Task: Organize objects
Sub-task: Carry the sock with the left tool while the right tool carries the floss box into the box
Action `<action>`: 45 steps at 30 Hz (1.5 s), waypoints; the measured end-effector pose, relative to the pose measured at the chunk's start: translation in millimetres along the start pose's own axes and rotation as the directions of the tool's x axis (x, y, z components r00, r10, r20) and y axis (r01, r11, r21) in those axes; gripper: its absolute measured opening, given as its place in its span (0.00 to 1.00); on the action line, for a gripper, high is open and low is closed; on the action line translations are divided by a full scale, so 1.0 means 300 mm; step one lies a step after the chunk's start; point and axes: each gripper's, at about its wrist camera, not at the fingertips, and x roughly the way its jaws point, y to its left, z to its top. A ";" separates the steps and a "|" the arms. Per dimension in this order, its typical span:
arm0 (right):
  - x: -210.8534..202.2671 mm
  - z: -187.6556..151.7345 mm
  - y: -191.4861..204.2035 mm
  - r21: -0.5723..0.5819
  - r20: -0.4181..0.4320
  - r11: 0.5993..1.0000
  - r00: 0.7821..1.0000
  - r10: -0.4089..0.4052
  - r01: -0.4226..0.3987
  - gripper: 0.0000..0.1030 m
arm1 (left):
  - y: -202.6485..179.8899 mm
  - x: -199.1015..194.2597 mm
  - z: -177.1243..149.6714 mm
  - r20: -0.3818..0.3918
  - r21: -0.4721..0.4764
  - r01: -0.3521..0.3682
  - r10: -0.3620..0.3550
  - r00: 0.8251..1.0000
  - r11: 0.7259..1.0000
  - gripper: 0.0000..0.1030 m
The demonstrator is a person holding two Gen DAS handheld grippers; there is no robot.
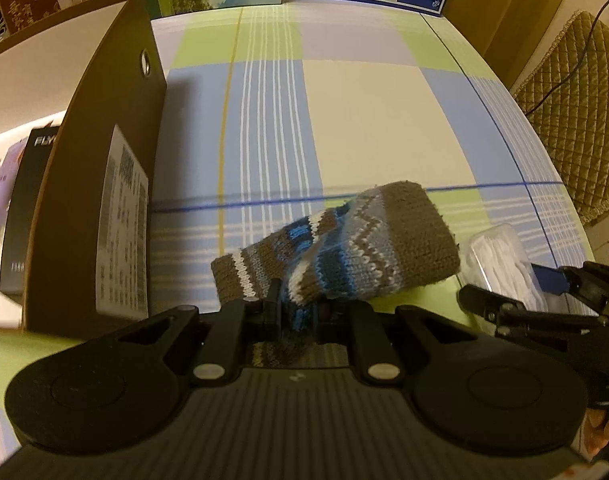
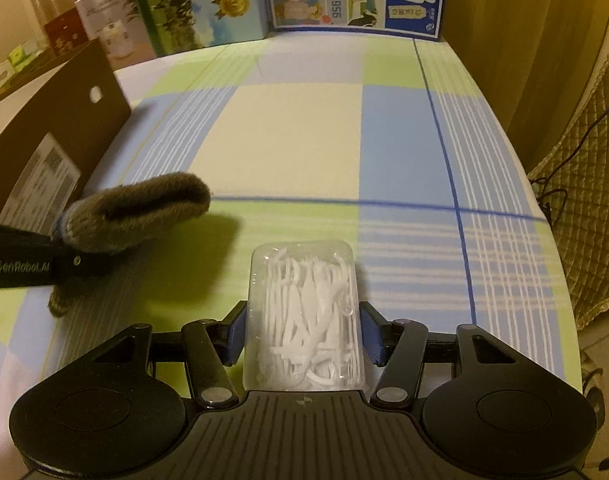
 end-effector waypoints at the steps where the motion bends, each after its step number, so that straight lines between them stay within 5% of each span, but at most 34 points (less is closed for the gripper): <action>1: -0.009 -0.012 0.003 -0.011 -0.006 1.000 1.000 0.008 -0.008 0.52 | 0.000 -0.007 -0.012 -0.002 0.001 0.006 -0.006 1.000 1.000 0.10; 12: -0.139 -0.065 0.027 0.041 -0.018 0.989 0.990 0.142 -0.141 0.52 | 0.057 -0.162 -0.127 0.008 -0.052 0.127 -0.127 0.992 0.991 0.09; 21: -0.282 0.026 0.192 -0.009 0.081 0.967 0.964 0.253 -0.254 0.52 | 0.157 -0.384 -0.153 0.128 -0.084 0.194 -0.182 0.975 0.977 0.09; 34: -0.326 0.239 0.641 -0.176 0.161 0.888 0.877 0.452 -0.425 0.52 | 0.539 -0.650 -0.113 0.302 -0.215 0.112 -0.043 0.952 0.970 0.08; 45: -0.222 0.386 0.860 -0.181 0.178 0.892 0.879 0.443 -0.414 0.52 | 0.821 -0.614 -0.021 0.285 -0.300 0.018 0.072 0.956 0.954 0.09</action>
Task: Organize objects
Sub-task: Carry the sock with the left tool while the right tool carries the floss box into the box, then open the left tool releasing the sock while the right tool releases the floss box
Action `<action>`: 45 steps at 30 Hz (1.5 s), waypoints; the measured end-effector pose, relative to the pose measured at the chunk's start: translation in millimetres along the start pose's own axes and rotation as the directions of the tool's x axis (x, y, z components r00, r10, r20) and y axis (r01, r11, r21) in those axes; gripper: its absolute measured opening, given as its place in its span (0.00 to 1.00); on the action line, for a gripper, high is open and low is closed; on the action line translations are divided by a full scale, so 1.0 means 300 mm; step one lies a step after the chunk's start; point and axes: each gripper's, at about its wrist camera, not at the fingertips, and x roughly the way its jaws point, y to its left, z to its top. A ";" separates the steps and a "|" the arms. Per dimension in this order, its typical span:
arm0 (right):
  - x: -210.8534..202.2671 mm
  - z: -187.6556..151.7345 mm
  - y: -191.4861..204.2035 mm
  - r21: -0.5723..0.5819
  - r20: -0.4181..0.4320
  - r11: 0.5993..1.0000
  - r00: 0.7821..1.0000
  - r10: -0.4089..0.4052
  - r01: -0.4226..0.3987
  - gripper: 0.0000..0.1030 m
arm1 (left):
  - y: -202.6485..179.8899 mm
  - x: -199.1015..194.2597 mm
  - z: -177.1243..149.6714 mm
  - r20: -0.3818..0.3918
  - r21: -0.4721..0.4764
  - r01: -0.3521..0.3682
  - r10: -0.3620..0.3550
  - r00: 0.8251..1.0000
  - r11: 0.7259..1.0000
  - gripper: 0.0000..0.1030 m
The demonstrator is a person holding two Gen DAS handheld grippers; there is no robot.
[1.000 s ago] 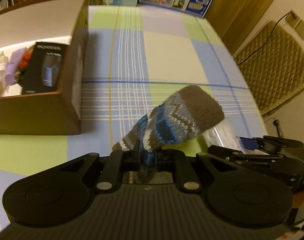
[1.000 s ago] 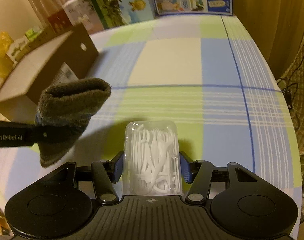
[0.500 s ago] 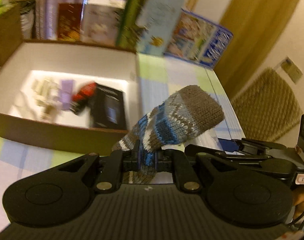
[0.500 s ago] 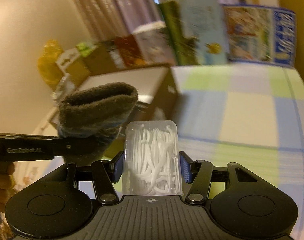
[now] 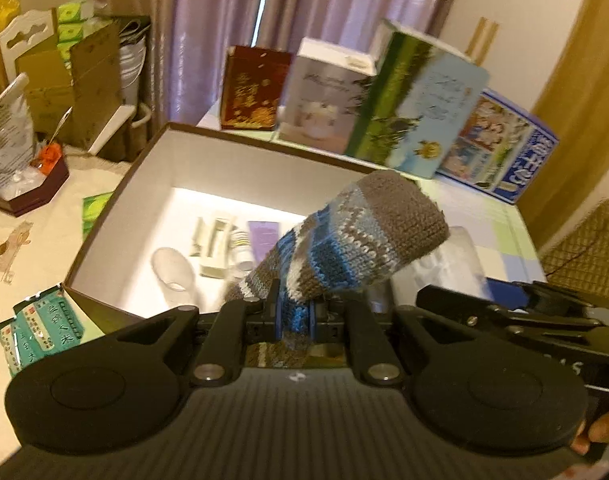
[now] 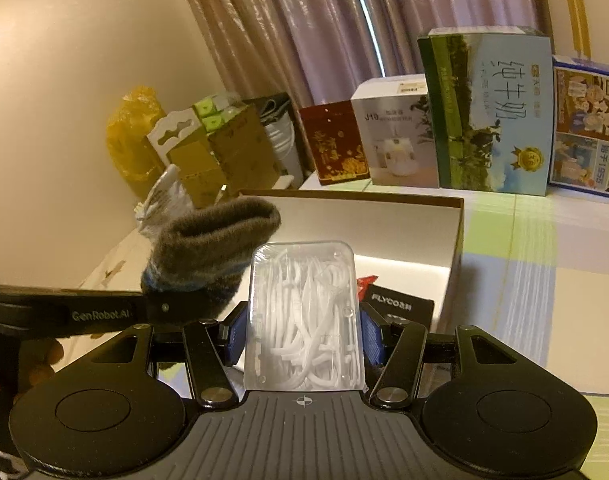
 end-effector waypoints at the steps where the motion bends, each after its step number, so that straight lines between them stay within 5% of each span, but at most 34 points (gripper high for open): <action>1: 0.023 0.007 0.001 0.011 -0.005 1.000 1.000 -0.007 0.007 0.52 | 0.014 0.019 0.010 -0.011 -0.006 -0.002 0.002 1.000 1.000 0.09; 13: 0.187 0.038 -0.027 0.100 -0.065 0.992 0.995 -0.072 0.078 0.52 | 0.111 0.237 0.081 -0.159 -0.052 -0.015 0.006 0.987 0.999 0.13; 27: 0.336 0.028 -0.001 0.173 -0.101 0.978 0.990 -0.100 0.116 0.53 | 0.212 0.252 0.103 -0.176 0.010 -0.023 0.024 0.984 1.000 0.54; 32: 0.356 0.030 0.020 0.166 -0.088 0.977 0.988 -0.123 0.136 0.67 | 0.250 0.228 0.104 -0.162 0.045 -0.026 0.033 0.986 0.999 0.67; 45: 0.241 -0.030 0.055 0.098 -0.101 0.968 0.970 -0.220 0.229 0.91 | 0.245 0.183 0.081 -0.133 0.110 -0.004 0.018 0.991 0.994 0.79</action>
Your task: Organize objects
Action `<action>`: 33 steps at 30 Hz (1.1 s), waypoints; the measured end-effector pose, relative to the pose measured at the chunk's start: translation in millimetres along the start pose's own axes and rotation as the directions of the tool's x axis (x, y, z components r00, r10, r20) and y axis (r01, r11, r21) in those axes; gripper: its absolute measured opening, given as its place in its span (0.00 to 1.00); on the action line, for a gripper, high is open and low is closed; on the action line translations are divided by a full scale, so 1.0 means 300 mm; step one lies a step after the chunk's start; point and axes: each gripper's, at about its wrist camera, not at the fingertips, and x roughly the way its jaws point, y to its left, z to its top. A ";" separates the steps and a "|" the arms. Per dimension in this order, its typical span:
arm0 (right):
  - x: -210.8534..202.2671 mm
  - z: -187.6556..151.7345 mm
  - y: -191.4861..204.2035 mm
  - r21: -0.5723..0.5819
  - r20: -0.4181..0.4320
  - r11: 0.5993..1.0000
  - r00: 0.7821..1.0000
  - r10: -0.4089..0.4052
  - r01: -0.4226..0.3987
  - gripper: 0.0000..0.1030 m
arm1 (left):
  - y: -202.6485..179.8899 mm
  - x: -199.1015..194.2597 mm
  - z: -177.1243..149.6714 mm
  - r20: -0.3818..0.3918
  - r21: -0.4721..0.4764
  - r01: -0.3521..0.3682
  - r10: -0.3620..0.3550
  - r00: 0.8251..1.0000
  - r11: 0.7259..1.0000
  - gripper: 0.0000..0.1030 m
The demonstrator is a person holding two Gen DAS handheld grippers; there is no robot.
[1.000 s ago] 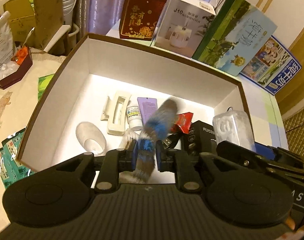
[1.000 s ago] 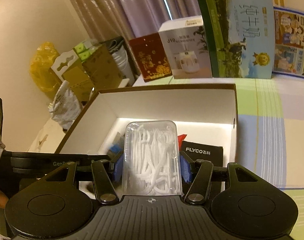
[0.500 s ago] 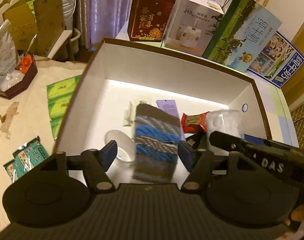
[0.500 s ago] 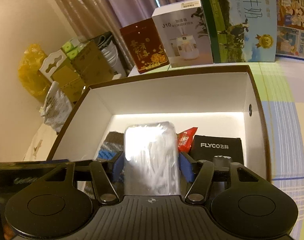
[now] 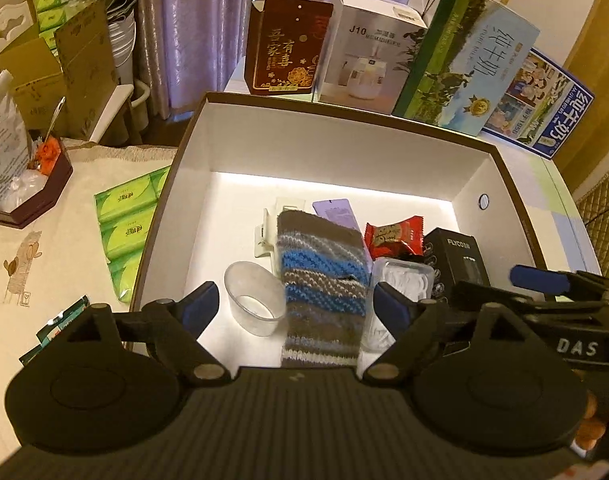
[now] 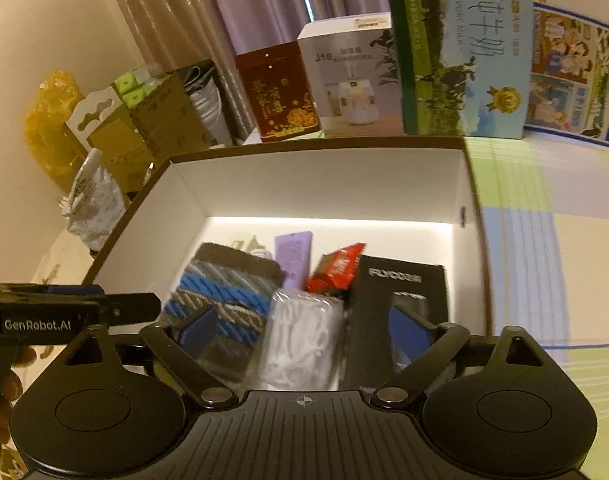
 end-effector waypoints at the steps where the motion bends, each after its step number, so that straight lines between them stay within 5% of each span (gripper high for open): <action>1: -0.013 -0.006 -0.001 -0.005 0.003 1.000 1.000 -0.007 0.007 0.92 | -0.003 -0.002 -0.002 -0.001 0.001 0.002 -0.002 1.000 1.000 0.79; 16: -0.221 -0.124 -0.045 -0.039 0.022 0.997 0.997 -0.072 0.073 0.98 | -0.121 -0.139 -0.123 0.019 0.028 0.011 -0.011 1.000 1.000 0.84; 33: -0.510 -0.317 -0.175 -0.020 0.030 0.998 0.998 -0.058 0.059 0.98 | -0.372 -0.315 -0.337 0.018 0.048 0.027 -0.027 0.999 0.998 0.84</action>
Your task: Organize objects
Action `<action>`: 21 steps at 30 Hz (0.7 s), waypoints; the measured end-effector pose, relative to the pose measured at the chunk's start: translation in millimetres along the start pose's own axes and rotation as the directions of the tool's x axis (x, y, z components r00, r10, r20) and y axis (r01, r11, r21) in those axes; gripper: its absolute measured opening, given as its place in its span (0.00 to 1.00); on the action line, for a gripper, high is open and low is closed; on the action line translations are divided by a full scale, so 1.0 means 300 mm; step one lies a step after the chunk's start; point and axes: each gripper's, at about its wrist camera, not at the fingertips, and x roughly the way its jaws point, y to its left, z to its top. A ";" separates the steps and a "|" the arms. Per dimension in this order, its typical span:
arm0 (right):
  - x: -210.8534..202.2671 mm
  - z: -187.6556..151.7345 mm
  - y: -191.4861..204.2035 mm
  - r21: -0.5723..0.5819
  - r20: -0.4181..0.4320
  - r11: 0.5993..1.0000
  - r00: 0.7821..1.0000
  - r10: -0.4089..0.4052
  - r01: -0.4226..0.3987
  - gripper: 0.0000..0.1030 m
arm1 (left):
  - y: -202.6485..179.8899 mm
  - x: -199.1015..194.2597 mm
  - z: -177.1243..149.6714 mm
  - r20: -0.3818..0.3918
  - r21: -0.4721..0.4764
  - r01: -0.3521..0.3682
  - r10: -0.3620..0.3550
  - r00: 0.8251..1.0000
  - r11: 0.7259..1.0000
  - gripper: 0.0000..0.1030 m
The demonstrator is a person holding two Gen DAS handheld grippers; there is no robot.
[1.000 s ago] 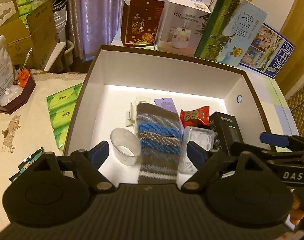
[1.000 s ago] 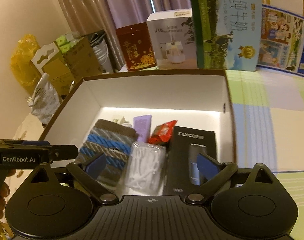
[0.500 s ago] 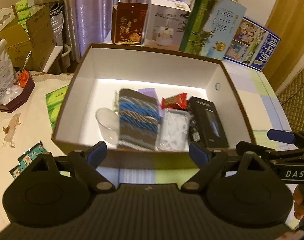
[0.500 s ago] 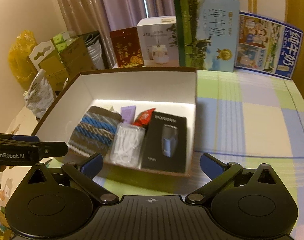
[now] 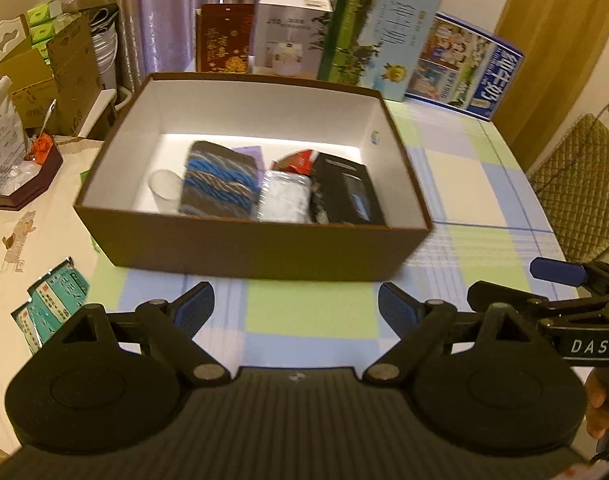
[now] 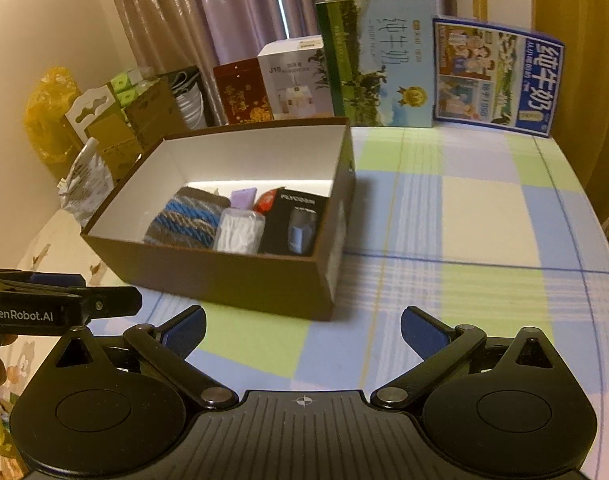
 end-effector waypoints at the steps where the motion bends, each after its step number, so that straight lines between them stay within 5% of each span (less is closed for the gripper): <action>1: -0.019 -0.013 -0.011 0.002 0.002 1.000 1.000 -0.002 0.002 0.98 | -0.018 -0.006 -0.013 -0.001 0.002 0.002 -0.002 1.000 1.000 0.84; 21: -0.323 -0.255 -0.223 0.062 0.011 0.995 0.997 -0.074 0.073 0.98 | -0.342 -0.118 -0.238 -0.014 0.068 0.061 -0.060 0.998 0.996 0.84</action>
